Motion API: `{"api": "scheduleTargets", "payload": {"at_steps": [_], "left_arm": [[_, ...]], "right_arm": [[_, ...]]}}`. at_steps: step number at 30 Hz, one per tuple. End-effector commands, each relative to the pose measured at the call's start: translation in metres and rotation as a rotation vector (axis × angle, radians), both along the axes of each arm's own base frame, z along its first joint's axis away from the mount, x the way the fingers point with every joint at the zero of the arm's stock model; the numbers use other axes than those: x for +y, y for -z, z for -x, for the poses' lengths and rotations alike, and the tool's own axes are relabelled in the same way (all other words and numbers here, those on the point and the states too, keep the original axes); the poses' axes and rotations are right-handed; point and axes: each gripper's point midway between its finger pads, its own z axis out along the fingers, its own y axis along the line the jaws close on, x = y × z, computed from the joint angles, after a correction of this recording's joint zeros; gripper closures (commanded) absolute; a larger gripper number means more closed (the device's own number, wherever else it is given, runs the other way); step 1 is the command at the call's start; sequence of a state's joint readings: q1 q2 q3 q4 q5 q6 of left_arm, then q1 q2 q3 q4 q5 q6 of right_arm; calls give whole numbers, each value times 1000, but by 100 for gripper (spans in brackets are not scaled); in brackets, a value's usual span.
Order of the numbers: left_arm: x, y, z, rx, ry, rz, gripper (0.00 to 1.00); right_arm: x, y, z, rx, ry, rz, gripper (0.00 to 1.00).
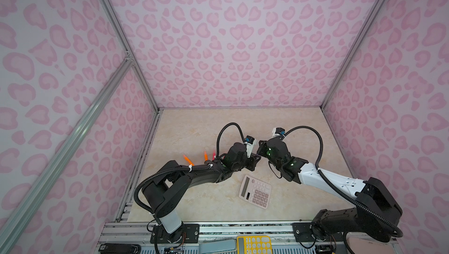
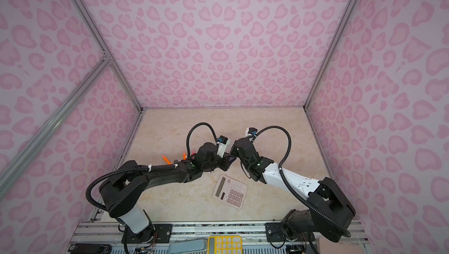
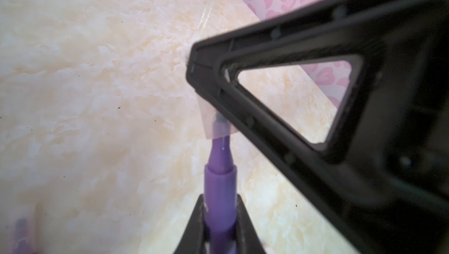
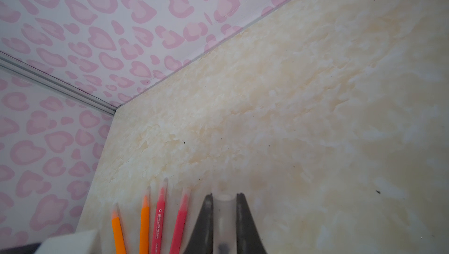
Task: Insert the pens into the pen caps
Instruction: 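Lower the cap onto the marker tip and press it down with the right gripper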
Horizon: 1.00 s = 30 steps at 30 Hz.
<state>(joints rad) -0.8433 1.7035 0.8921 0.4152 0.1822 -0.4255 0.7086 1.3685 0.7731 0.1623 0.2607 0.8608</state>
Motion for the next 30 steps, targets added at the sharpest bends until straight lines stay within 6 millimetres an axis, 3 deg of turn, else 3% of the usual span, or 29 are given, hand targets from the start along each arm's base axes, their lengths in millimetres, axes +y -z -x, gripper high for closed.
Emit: {"api": "scheduleTargets", "payload": {"at_steps": [1,14,16,19,21,25,30], "left_arm": [[-8,-30,-9,-11,4,127,97],[8,-61,-14,-21,8,232,97],[8,-63,-13,-27,15,228,97],[6,-60,-10,-36,28,214,97],[5,-54,-8,-46,22,183,97],[4,-38,-6,-64,4,111,97],[4,-27,-2,-97,-8,49,97]], "right_arm": [[5,-2,4,-23,-32,-43,100],[7,-21,20,-158,-105,-195,100],[7,-23,21,-164,-112,-199,93],[7,-26,21,-172,-112,-198,67],[6,-30,20,-175,-104,-193,55],[3,-33,17,-155,-94,-159,47],[1,-31,11,-129,-78,-135,44]]}}
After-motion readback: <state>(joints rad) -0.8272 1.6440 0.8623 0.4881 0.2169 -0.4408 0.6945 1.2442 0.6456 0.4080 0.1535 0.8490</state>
